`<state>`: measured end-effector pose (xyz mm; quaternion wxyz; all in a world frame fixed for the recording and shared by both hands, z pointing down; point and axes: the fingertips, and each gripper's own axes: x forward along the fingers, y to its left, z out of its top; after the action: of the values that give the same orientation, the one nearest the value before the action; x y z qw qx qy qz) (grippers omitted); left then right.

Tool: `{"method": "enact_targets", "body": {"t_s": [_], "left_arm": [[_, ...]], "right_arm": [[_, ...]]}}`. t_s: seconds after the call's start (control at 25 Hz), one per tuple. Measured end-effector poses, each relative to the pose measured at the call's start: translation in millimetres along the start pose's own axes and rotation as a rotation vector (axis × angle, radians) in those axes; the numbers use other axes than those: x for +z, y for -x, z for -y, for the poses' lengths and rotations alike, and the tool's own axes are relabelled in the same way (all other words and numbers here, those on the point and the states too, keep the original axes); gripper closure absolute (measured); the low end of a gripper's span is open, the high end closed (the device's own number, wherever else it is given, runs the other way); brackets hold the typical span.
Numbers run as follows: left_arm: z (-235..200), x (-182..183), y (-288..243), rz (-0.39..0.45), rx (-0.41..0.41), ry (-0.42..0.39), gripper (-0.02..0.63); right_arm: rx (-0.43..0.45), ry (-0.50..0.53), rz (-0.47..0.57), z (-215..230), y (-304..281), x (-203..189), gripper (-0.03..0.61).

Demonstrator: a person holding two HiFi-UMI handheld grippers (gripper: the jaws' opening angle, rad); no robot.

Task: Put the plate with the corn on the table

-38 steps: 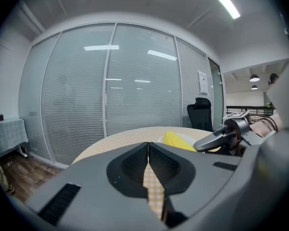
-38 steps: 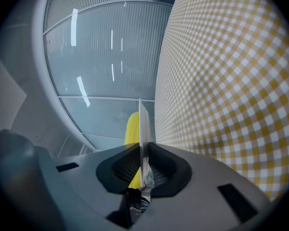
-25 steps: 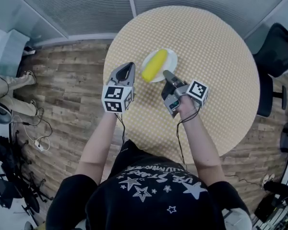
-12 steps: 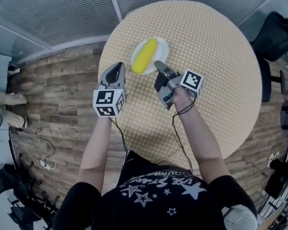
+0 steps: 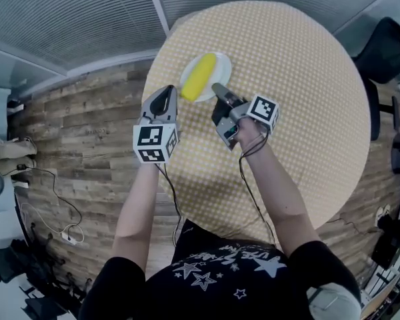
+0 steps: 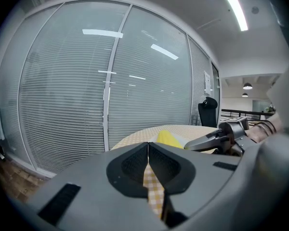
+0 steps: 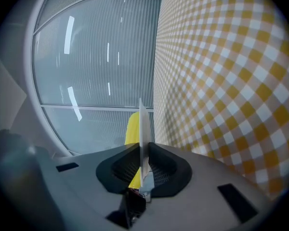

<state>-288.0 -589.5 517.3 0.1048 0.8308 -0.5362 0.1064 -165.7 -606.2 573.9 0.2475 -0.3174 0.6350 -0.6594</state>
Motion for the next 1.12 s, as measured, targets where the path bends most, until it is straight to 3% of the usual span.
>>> {"method": "enact_targets", "body": {"t_s": [0.4, 1.12], "left_arm": [[-24, -15, -22, -0.018, 0.025, 0.009, 0.604], [-20, -21, -35, -0.039, 0.026, 0.010, 0.604]], "right_arm": [[-0.068, -0.031, 0.023, 26, -25, 20, 0.528], [-0.196, -0.112, 0.103, 46, -29, 31, 0.528]]}}
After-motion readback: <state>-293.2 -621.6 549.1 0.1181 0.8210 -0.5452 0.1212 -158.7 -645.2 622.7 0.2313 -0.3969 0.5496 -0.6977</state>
